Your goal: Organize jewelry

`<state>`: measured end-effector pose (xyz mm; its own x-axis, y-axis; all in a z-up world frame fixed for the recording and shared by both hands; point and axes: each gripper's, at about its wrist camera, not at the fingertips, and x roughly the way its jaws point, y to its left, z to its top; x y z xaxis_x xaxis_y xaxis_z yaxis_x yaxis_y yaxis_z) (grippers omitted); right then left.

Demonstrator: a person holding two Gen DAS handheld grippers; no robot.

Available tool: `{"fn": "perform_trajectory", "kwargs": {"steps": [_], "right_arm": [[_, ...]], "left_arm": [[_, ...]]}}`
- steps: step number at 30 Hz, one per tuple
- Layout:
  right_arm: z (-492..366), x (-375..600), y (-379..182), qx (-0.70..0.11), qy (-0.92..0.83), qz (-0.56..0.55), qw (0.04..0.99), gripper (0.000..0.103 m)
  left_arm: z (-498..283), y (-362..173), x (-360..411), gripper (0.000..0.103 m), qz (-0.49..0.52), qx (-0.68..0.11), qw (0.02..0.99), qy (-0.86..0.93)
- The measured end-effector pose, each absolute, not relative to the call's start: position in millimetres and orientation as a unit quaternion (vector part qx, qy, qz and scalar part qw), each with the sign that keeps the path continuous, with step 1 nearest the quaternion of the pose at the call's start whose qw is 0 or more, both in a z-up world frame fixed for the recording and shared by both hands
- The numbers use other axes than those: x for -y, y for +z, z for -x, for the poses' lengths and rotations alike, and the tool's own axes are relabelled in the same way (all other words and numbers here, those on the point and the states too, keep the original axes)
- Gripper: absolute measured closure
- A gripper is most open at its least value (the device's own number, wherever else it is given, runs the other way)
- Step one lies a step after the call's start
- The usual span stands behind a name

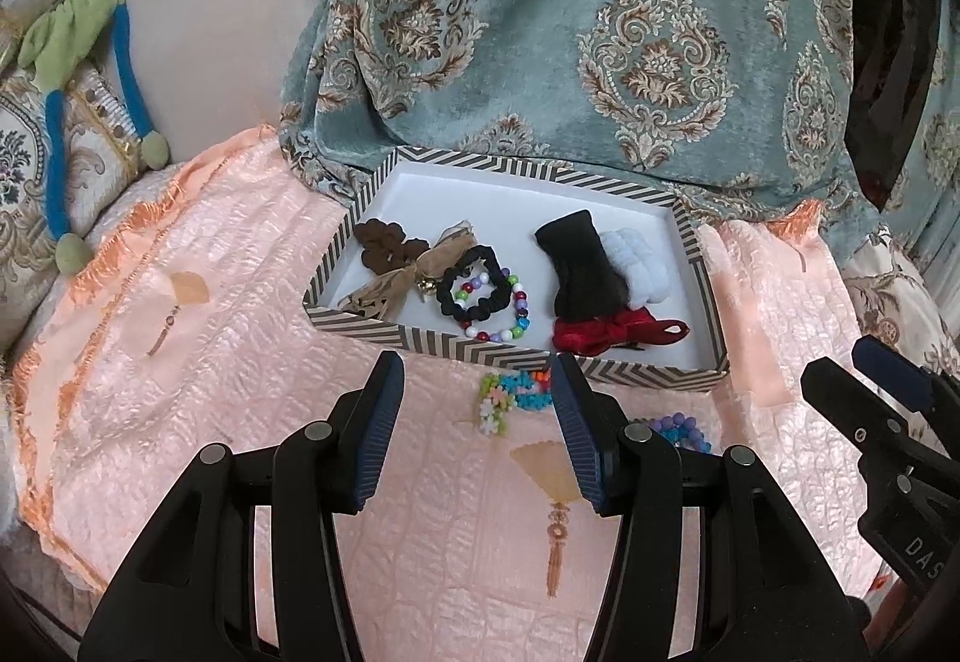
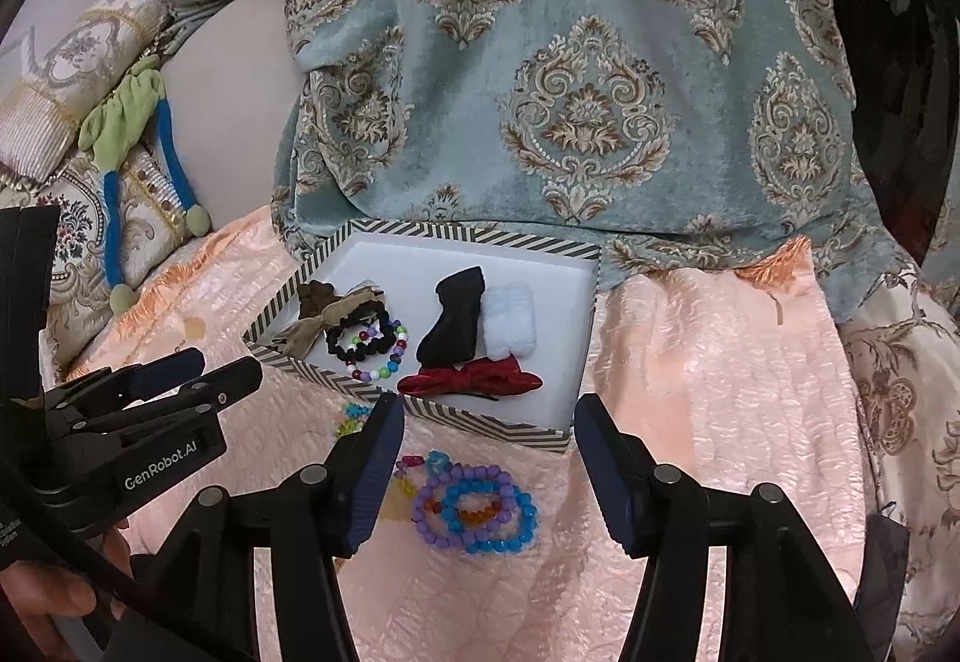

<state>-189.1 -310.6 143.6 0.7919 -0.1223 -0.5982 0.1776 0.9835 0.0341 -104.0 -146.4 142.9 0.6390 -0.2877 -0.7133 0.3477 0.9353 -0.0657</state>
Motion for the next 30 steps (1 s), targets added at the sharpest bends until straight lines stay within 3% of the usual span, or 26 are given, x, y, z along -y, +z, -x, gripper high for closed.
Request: {"fn": "perform_trajectory", "kwargs": {"steps": [25, 30], "right_arm": [[232, 309, 146, -0.312, -0.079, -0.046, 0.946, 0.045], [242, 317, 136, -0.320, -0.078, -0.055, 0.942, 0.039]], "left_arm": [[142, 151, 108, 0.052, -0.041, -0.380, 0.908, -0.173], [143, 146, 76, 0.045, -0.021, -0.389, 0.906, -0.165]]}}
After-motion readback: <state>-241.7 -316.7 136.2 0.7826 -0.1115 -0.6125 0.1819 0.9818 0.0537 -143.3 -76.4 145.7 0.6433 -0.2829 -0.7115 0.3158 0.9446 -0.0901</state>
